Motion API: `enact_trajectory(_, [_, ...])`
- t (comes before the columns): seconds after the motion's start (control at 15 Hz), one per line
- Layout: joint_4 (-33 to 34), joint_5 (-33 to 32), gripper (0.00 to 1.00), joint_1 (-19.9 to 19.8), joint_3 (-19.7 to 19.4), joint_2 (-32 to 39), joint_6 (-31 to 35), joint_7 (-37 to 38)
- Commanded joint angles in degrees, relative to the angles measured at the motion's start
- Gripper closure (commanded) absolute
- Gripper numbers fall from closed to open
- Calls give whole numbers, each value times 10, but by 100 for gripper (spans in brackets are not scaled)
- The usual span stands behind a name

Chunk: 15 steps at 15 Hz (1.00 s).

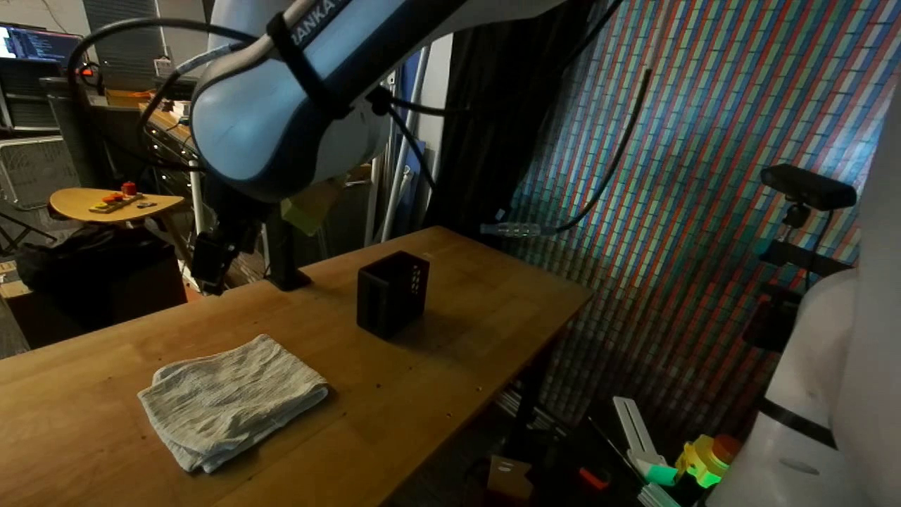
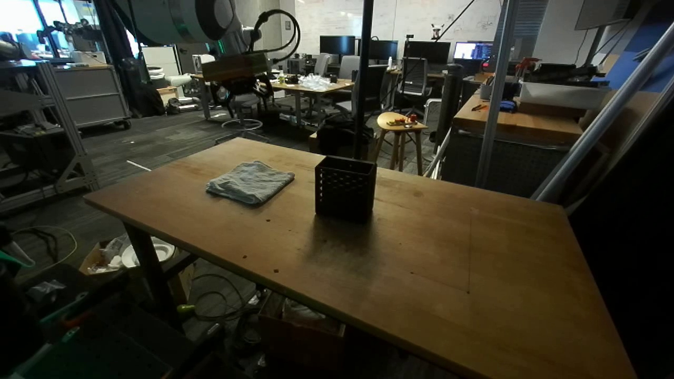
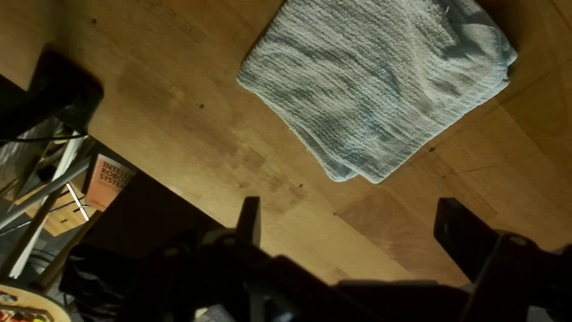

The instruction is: Put the white towel inside the black box

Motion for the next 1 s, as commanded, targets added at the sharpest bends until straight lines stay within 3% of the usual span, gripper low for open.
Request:
enact_trajectory(0.0, [51,27,0,-16,25,65,16,-63])
enact_trajectory(0.93, [135,17,0,-68,85,255,32,-190])
